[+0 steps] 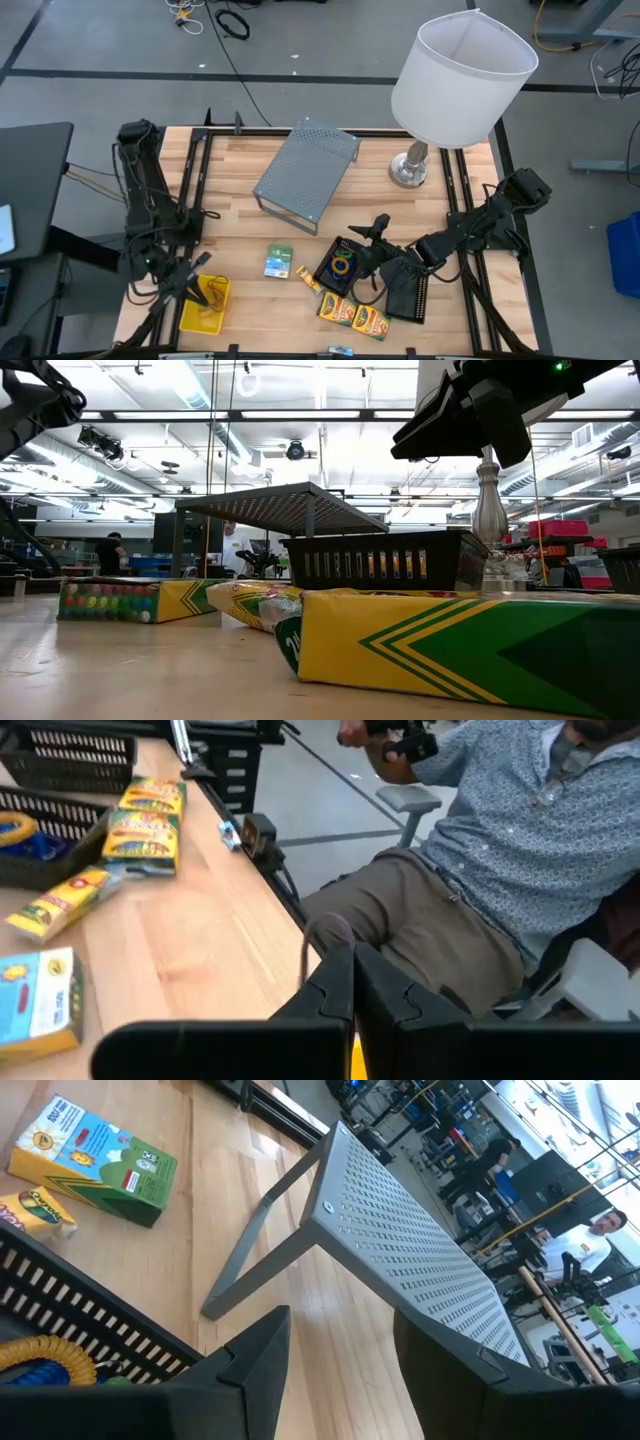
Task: Pick & Place Office Desk Supplies
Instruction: Put the black rubber band into the yellow bin
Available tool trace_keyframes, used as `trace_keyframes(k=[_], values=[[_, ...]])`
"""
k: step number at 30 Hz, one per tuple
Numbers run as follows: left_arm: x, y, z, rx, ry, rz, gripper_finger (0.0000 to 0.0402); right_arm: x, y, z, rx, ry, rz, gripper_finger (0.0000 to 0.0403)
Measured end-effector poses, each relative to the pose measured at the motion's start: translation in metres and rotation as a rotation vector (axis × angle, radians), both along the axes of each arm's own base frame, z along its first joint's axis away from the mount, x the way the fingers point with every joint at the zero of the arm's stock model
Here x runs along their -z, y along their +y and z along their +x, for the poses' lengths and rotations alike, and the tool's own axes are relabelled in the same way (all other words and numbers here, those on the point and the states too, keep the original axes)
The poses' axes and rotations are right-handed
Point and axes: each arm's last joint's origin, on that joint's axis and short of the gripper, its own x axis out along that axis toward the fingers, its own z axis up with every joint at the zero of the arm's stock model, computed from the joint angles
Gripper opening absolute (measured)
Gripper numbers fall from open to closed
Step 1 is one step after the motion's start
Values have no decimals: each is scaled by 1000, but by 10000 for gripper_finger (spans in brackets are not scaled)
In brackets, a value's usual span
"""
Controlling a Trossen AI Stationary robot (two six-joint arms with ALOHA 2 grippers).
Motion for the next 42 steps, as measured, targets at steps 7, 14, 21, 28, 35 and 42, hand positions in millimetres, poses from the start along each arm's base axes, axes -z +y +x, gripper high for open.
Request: trace_keyframes(k=[7, 14, 21, 28, 35, 42], values=[[18, 2, -4, -73, 179, 9, 1, 0, 0, 0, -1, 0, 0, 188], [37, -4, -4, -105, 331, 40, 1, 0, 0, 0, -2, 1, 1, 188], [56, -11, -6, -126, 512, 57, 1, 0, 0, 0, -2, 3, -1, 188], [75, -14, -7, -189, 635, 113, 3, 0, 0, 0, -1, 3, -1, 188], [76, -16, -5, -264, 621, 50, 48, 0, 0, 0, -3, 5, -5, 188], [76, -16, -5, -284, 636, 25, 124, 0, 0, 0, -2, 5, -5, 188]])
